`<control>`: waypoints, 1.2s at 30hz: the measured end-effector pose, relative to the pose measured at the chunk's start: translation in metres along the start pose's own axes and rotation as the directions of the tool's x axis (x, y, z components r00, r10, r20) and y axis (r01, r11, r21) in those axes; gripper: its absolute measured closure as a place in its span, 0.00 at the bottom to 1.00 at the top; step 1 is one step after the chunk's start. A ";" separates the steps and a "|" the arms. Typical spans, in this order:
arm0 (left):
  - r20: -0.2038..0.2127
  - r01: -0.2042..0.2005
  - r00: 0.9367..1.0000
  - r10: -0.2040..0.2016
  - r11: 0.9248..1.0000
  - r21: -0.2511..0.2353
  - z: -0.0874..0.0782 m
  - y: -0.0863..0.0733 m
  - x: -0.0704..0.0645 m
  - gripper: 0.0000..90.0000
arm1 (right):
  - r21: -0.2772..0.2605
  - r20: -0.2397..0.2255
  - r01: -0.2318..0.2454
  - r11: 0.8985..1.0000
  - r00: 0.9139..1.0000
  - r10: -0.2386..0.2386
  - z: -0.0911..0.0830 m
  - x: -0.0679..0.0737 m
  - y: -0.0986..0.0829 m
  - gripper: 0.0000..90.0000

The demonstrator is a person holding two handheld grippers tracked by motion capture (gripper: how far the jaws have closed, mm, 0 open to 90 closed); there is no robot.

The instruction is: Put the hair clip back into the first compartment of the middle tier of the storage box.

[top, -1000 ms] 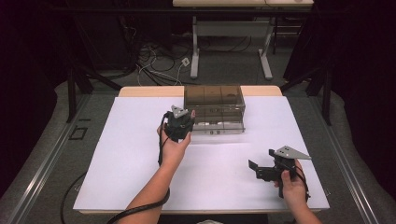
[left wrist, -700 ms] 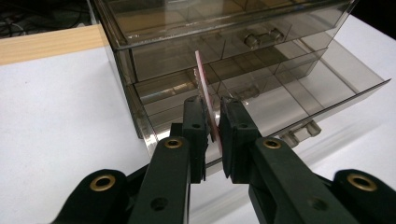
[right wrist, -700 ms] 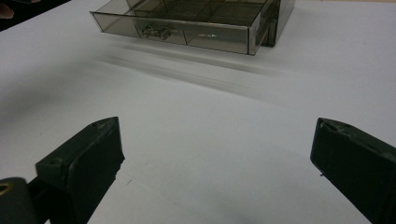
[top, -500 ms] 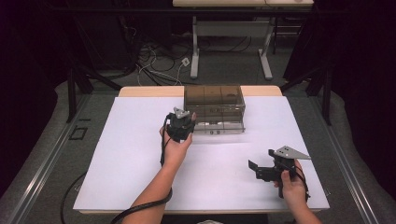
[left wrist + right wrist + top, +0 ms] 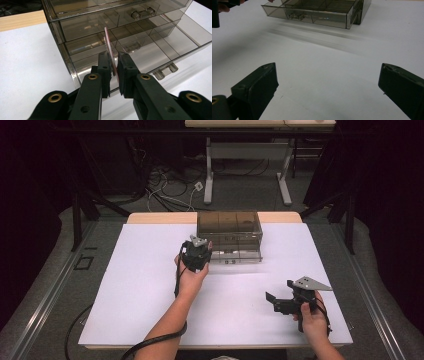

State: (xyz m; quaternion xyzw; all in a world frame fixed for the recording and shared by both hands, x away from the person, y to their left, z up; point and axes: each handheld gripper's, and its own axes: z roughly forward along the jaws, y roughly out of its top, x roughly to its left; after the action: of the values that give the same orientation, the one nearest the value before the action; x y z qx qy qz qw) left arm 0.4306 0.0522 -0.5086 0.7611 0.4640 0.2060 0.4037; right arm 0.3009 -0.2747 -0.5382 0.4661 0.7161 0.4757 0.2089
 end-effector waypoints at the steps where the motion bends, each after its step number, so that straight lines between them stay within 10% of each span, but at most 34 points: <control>1: 0.000 0.000 1.000 0.000 1.000 0.001 0.000 0.000 0.000 0.90 | 0.000 0.000 0.000 1.000 1.000 0.000 0.000 0.000 0.000 0.03; 36: -0.040 0.042 0.998 -0.044 0.998 -0.039 -0.006 -0.001 0.010 0.70 | 0.003 -0.001 0.006 1.000 1.000 -0.006 0.001 0.000 0.000 0.03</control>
State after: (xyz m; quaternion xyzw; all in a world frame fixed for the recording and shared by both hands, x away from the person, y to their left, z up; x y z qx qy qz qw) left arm 0.4303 0.0635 -0.5062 0.7387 0.4843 0.2215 0.4130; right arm 0.3013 -0.2744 -0.5388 0.4638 0.7183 0.4744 0.2093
